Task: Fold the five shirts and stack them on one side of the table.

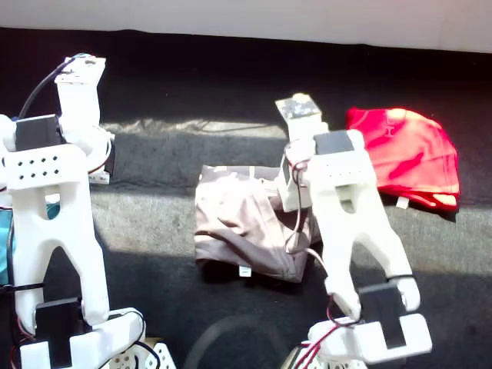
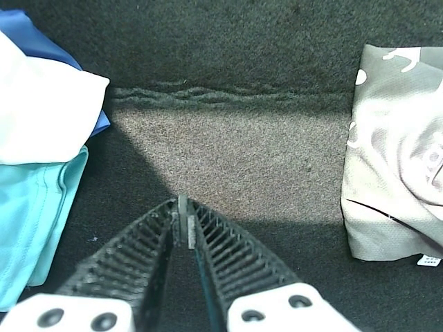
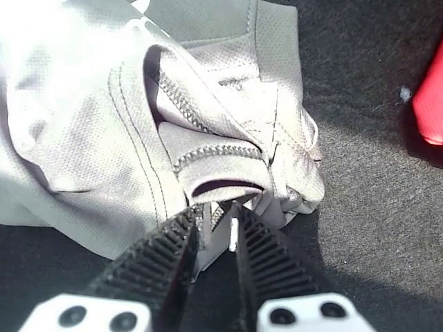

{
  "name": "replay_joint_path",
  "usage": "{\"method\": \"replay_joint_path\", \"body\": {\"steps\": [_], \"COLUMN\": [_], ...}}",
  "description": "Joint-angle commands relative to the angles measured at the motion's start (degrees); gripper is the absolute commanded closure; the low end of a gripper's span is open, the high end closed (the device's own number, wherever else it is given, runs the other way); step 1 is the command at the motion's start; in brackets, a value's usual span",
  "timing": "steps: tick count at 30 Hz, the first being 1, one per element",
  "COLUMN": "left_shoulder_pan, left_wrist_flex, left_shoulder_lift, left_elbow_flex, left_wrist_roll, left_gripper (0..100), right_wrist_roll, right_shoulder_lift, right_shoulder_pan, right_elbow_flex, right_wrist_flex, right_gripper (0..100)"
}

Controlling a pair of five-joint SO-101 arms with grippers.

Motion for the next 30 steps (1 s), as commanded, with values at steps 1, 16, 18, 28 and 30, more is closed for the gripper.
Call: {"method": "replay_joint_path", "body": {"steps": [1, 16, 18, 28, 30], "left_shoulder_pan": [-0.6, -0.6, -0.6, -0.6, -0.6], "left_wrist_flex": [-0.7, -1.9, -1.9, -1.9, -1.9], "left_shoulder_lift": [-1.2, -1.2, -1.2, -1.2, -1.2], "left_elbow_flex": [-0.7, -0.2, -0.3, -0.3, -0.3], "left_wrist_roll": [-0.4, -0.4, -0.4, -0.4, -0.4], "left_gripper": [99, 99, 99, 99, 99], "right_wrist_roll": [-1.8, -9.9, -9.8, -7.8, -6.3], "right_shoulder_lift": [2.8, 22.8, 24.1, 25.7, 25.5], "right_shoulder_pan": [-0.3, -4.8, -4.7, -3.9, -3.4], "right_elbow_flex": [-11.0, -25.1, -25.1, -24.9, -25.2], "right_wrist_flex": [3.9, 11.6, 11.6, 7.9, 7.9], "right_gripper": [84.1, 85.0, 85.0, 85.0, 85.0]}}
